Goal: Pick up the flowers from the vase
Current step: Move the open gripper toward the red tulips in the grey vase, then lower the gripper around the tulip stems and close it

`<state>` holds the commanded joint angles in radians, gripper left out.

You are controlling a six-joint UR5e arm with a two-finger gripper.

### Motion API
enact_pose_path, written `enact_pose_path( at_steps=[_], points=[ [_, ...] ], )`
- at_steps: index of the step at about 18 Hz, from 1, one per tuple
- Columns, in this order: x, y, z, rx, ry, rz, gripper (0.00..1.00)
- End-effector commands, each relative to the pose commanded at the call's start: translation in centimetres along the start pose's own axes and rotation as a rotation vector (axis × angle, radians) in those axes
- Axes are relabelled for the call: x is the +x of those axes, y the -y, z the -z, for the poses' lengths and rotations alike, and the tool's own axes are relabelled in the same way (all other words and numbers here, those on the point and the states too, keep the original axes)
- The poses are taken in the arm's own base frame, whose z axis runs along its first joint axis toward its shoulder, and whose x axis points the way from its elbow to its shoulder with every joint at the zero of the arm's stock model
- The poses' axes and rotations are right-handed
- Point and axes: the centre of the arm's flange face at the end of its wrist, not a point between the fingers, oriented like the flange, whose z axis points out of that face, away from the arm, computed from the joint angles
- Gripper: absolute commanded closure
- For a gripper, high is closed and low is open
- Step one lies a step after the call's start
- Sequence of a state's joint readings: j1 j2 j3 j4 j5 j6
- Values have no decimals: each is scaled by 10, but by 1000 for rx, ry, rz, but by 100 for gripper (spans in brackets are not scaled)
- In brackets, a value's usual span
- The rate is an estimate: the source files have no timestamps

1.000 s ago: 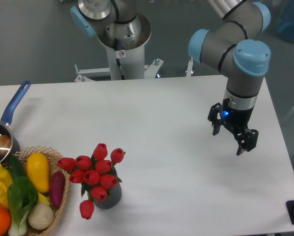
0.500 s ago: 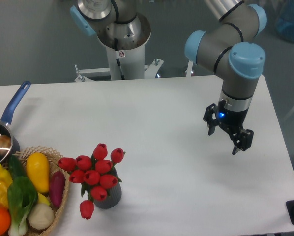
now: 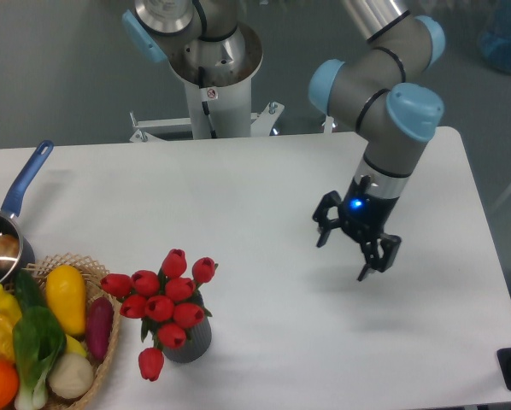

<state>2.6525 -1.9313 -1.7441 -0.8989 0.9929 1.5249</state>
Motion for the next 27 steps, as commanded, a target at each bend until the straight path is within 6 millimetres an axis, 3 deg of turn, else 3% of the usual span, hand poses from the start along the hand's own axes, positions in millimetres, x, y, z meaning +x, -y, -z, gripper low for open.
enact_pose_path(
  at_steps=[6,9,17,27],
  points=[
    [25,55,-32,116,-69,-42,0],
    [15,62,-22,207,-61,-25,0],
    [26,104,-23,499,-165,145,0],
    [27,107,-41,535,-207,178,0]
  ],
)
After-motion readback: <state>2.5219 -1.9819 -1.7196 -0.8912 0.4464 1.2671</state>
